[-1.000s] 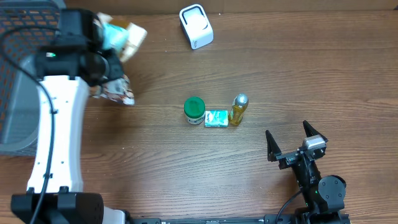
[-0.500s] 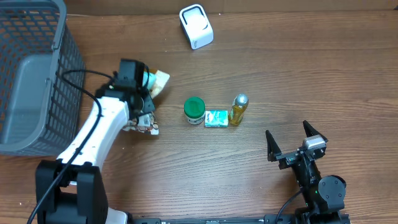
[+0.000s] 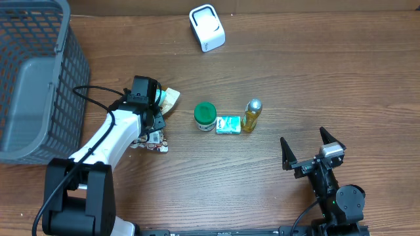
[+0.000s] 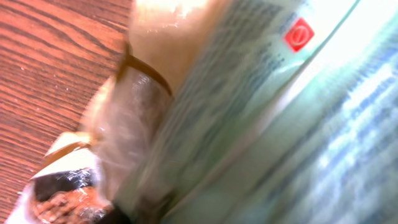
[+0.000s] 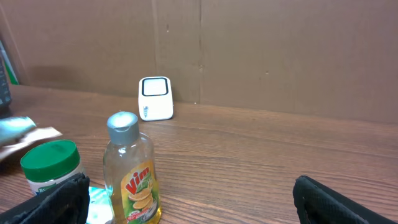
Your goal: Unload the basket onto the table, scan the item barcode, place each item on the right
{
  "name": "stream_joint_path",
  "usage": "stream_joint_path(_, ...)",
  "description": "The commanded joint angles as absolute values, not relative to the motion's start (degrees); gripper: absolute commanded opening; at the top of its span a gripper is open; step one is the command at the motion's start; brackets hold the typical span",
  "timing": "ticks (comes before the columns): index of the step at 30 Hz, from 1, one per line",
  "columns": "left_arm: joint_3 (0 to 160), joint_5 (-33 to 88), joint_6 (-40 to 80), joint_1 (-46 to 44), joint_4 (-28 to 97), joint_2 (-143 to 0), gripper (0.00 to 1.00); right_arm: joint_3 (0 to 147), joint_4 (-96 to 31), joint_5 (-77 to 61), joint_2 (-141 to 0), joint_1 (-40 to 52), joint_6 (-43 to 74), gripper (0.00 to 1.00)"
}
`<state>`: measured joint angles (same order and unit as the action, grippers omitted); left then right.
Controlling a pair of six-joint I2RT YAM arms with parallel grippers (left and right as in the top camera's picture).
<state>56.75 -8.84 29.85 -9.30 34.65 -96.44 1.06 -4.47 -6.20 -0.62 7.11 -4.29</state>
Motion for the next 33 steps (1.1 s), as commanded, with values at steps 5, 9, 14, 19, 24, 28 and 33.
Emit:
stream_joint_path(5,56.71,-6.22,24.73,-9.41,34.57,-96.95,0.78,0.45,-4.23,-6.50,-0.23,7.01,-4.38,1.00)
stream_joint_path(9,61.45,-5.72,20.82,-9.15,39.40,-96.66,0.88,0.45,-4.23,-6.50,-0.23,7.01,-4.38,1.00)
stream_joint_path(14,71.83,-5.78,17.21,-9.02,49.34,-96.62,0.89,0.45,-4.23,-6.50,-0.23,7.01,-4.38,1.00)
stream_joint_path(19,76.97,-6.66,14.26,-8.95,52.23,-96.62,0.50,0.45,-4.21,-6.50,-0.23,7.01,-4.40,1.00)
stream_joint_path(24,76.86,-11.51,14.33,-8.93,50.78,-97.84,0.33,0.45,-4.23,-6.52,-0.23,7.01,-4.38,1.00)
stream_joint_path(28,76.84,-12.01,14.26,-8.93,50.83,-100.51,0.32,0.45,-4.21,-6.50,-0.23,7.01,-4.38,1.00)
stream_joint_path(33,76.82,-10.63,14.09,-8.93,50.74,-106.78,0.25,0.45,-4.23,-6.52,-0.23,7.01,-4.38,1.00)
